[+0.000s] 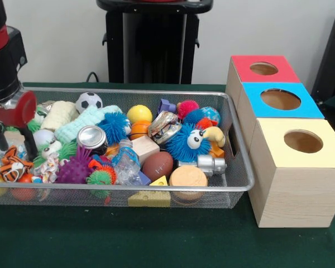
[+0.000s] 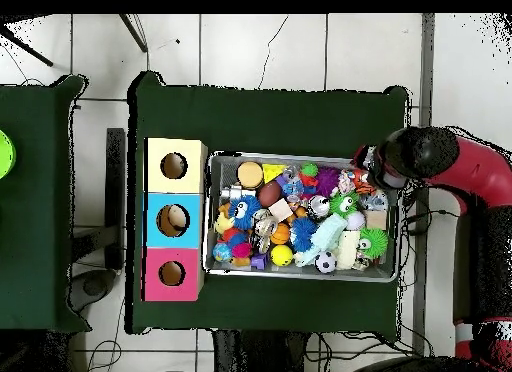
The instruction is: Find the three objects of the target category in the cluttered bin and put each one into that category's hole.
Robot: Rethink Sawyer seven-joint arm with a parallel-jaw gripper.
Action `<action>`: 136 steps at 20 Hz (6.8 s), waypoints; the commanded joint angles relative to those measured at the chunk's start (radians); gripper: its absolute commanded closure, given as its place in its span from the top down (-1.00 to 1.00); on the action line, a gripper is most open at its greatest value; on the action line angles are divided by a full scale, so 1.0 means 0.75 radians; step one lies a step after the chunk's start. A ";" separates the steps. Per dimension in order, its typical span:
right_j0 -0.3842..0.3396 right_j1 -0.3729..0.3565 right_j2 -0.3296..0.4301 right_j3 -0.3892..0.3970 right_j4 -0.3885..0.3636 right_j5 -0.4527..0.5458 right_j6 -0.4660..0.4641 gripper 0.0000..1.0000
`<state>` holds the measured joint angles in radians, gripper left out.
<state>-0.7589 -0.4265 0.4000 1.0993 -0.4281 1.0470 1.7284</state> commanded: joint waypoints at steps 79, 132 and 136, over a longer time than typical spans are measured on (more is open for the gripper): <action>-0.046 0.178 0.004 0.089 -0.171 -0.177 -0.168 1.00; -0.095 0.236 0.084 0.148 -0.069 -0.382 -0.123 1.00; -0.091 0.228 0.078 0.150 -0.062 -0.394 -0.084 1.00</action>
<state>-0.8137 -0.2945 0.4112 1.2162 -0.4693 0.8740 1.7282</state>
